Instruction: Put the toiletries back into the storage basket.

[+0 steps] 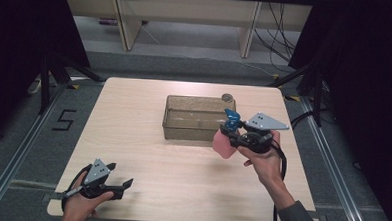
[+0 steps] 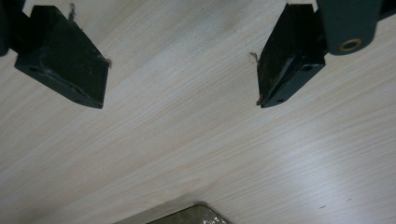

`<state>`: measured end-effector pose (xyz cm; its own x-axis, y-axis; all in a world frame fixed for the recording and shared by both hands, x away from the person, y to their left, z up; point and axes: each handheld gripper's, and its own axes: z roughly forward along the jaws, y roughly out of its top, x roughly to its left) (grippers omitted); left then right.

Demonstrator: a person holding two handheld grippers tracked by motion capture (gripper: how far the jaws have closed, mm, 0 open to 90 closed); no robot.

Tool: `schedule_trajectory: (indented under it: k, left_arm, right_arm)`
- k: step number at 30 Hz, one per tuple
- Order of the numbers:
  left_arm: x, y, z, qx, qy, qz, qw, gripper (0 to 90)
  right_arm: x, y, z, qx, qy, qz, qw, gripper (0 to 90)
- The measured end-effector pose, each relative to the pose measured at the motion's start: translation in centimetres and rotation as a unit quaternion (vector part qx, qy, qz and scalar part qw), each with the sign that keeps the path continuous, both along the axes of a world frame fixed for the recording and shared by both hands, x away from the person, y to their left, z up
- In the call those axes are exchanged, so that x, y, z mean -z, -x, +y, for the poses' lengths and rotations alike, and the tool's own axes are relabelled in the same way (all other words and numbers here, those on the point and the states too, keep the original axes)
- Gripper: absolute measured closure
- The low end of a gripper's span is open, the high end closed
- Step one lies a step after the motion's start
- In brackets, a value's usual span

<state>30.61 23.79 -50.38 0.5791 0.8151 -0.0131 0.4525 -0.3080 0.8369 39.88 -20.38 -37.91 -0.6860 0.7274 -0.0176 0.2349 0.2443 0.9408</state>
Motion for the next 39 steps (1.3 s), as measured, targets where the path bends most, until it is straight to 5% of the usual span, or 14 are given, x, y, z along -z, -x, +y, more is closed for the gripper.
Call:
schedule_trajectory:
  k: [39]
  left_arm:
    - [0.1,0.0,-0.1,-0.003,0.012,-0.003,0.9999,16.4]
  right_arm:
    - [-2.7,-5.3,0.4,0.021,-0.008,-0.01,0.9997,53.7]
